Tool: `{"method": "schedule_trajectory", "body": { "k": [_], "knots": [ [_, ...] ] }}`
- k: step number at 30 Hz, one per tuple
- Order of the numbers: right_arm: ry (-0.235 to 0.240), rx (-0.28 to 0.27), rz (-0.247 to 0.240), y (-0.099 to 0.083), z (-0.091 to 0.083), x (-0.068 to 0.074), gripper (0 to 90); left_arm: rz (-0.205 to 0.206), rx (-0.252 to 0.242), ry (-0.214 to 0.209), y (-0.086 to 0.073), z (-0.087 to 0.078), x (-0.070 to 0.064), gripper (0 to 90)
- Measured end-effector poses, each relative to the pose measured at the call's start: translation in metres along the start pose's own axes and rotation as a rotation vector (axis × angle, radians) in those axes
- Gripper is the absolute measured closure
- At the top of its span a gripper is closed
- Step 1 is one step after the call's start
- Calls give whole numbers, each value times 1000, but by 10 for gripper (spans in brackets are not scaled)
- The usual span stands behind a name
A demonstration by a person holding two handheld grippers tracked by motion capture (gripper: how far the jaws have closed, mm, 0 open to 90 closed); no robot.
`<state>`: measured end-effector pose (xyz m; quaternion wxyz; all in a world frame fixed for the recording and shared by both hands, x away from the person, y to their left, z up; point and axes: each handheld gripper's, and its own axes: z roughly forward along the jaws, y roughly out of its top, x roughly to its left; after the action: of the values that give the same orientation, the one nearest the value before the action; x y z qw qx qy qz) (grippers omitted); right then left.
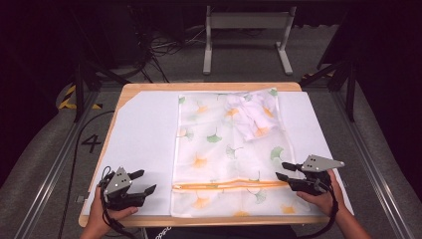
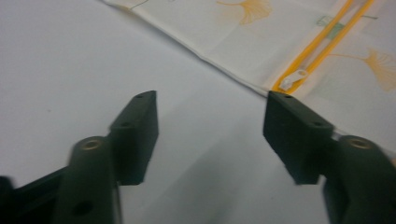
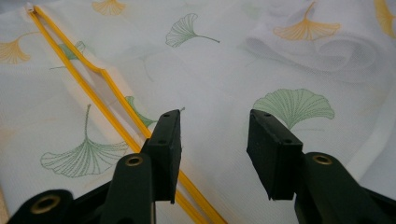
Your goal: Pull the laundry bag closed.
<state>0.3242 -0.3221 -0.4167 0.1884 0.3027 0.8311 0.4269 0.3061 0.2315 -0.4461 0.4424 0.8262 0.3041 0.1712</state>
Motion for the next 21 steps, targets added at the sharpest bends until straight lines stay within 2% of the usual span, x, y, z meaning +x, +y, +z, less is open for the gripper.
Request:
{"method": "schedule_trajectory", "body": {
  "k": [3, 4, 6, 8, 11, 12, 13, 17, 20, 21],
  "knots": [
    [16, 8, 6, 1, 3, 1, 566, 33, 15, -30, 0, 2, -3, 645],
    [20, 10, 7, 1, 4, 1, 577, 48, 14, -26, -1, 1, -4, 709],
    [41, 13, 10, 3, 7, 4, 596, 52, 2, -48, -1, -1, -5, 818],
    [57, 24, 6, 7, 12, 7, 623, 66, 7, -60, -1, -3, -8, 889],
    [104, 37, -13, 20, 24, 15, 676, 102, 30, -81, 1, -4, -16, 900],
    [104, 37, -13, 20, 24, 15, 676, 102, 30, -81, 1, -4, -16, 900],
    [124, 51, -30, 26, 28, 19, 682, 110, 30, -79, 2, -4, -19, 900],
    [228, 83, -102, 53, 56, 47, 690, 145, 35, -104, 7, -3, -27, 900],
    [313, 107, -118, 74, 82, 66, 694, 160, 48, -121, 10, 1, -32, 900],
    [324, 111, -132, 80, 88, 71, 691, 162, 52, -128, 12, 4, -34, 900]
  ]
}}
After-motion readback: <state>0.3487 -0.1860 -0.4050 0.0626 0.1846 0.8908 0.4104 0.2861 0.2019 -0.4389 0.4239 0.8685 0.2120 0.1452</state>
